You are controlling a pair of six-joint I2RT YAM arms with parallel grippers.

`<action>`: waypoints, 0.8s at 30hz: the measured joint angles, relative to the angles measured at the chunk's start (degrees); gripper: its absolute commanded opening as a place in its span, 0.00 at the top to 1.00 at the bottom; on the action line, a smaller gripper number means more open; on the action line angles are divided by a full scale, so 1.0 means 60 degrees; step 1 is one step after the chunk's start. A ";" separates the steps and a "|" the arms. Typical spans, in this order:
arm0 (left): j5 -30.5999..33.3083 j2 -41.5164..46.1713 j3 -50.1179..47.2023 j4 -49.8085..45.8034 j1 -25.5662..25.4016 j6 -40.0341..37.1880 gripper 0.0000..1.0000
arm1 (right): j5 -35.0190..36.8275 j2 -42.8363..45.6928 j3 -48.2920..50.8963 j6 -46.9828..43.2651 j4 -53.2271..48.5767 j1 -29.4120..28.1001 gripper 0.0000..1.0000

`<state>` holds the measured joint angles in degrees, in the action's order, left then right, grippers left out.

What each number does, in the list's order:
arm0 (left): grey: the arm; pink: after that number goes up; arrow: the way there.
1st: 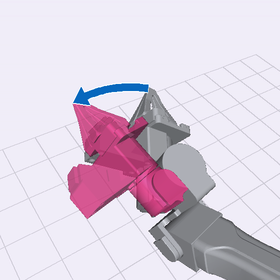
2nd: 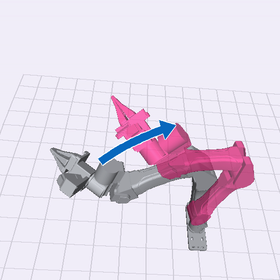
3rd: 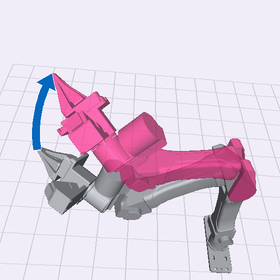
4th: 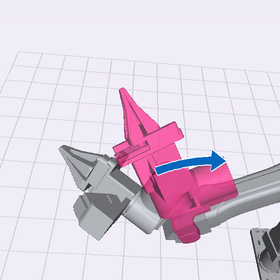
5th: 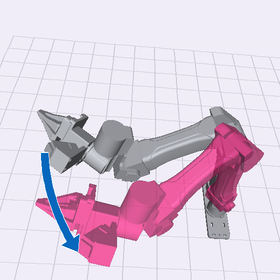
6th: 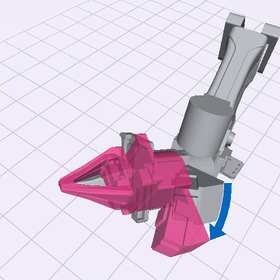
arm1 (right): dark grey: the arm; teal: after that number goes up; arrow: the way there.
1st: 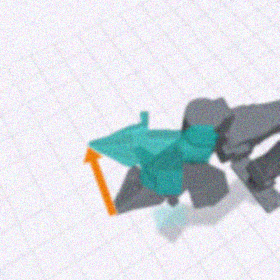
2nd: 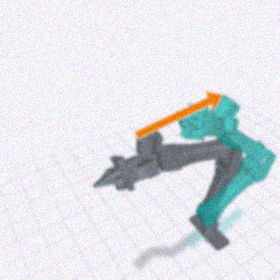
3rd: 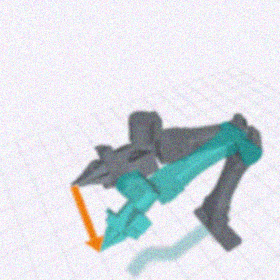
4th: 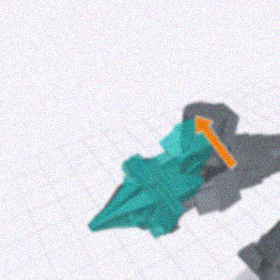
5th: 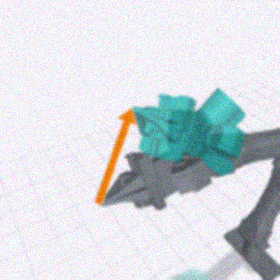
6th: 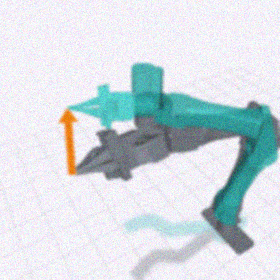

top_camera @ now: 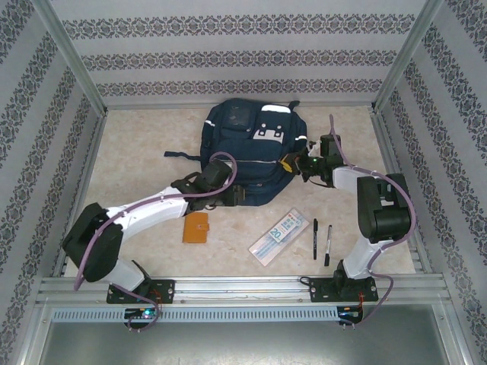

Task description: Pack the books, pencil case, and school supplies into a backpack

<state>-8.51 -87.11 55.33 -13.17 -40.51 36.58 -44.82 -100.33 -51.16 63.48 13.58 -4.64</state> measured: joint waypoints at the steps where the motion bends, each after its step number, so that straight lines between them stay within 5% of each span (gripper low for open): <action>1: -0.0200 -0.0106 0.0062 0.0091 -0.0007 -0.0149 0.55 | -0.0047 0.0007 0.0000 0.0062 -0.0004 0.0000 1.00; 13: -0.0652 -0.1472 0.1789 0.0528 -0.0036 -0.3479 0.51 | -0.0288 0.0055 -0.0087 0.0215 -0.0022 0.0007 1.00; 24: -0.0922 -0.2466 0.2787 -0.0492 0.0106 -0.3330 0.48 | -0.0499 0.0120 -0.0087 0.0211 -0.0171 0.0127 1.00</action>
<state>-14.04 -101.91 72.05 -16.12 -39.88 16.60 -47.81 -99.61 -51.68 64.75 12.56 -3.88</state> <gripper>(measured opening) 0.519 0.042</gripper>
